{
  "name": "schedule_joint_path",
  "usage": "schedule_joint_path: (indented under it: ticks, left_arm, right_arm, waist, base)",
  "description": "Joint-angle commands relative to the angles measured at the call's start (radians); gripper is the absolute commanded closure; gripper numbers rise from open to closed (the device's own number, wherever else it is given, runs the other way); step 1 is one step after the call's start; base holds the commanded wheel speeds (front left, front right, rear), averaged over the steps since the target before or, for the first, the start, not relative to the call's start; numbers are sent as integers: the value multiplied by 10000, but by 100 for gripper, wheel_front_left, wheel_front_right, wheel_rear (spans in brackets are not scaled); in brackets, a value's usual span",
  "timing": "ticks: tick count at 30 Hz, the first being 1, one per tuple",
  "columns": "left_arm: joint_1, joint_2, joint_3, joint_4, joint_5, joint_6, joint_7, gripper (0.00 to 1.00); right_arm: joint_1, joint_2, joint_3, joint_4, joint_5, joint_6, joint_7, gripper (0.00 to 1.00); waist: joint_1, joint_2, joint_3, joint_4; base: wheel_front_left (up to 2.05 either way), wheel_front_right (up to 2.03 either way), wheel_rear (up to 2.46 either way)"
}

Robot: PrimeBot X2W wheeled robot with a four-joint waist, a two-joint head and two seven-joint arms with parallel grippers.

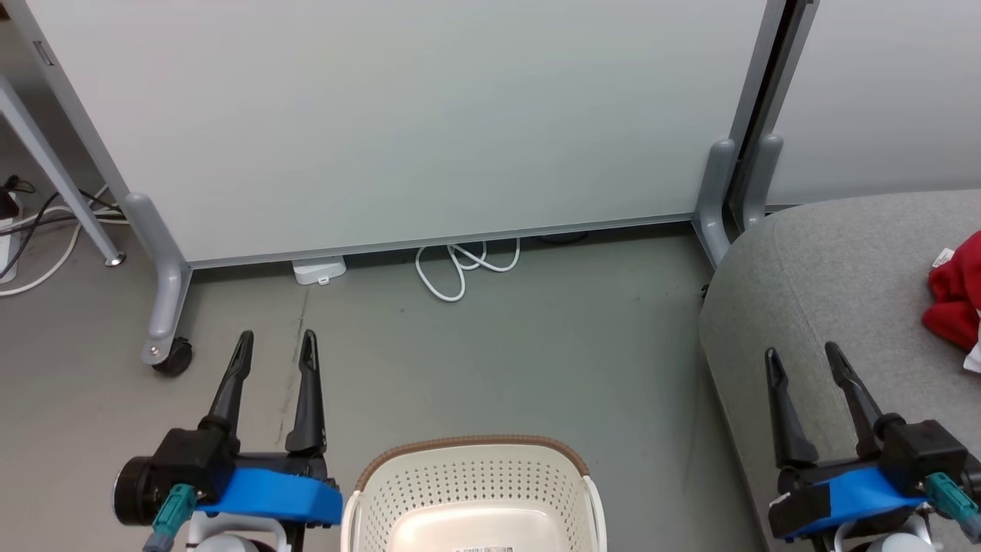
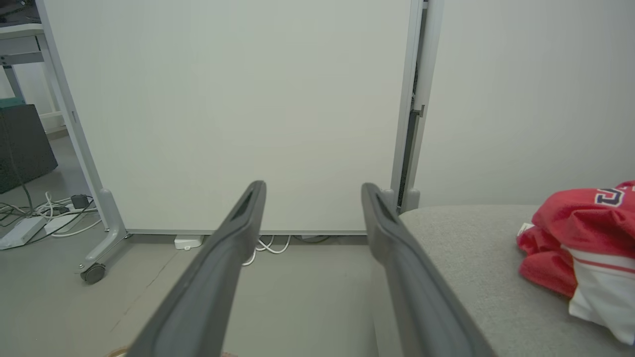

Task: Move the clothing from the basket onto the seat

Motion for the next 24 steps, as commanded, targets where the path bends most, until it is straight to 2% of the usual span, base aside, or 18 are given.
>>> schedule_joint_path:
  ticks: [1, 23, 24]
  left_arm:
    - [115, 4, 63, -42, 58, -34, -47, 0]
    - [613, -144, 436, 25, 196, -274, -46, 0]
    - [556, -127, 403, 47, 197, -184, 2, 100]
  right_arm:
    - [188, 32, 14, -4, 90, 1, -33, 0]
    - [613, 193, 131, 206, 306, 1, -33, 0]
    - [523, 171, 128, 197, 303, 0, 0, 100]
  waist:
    - [1, 0, -12, 13]
    - [1, 0, -206, 51]
    - [1, 0, -206, 51]
  base:
    - [0, 0, 0]
    - [0, 0, 0]
    - [0, 0, 0]
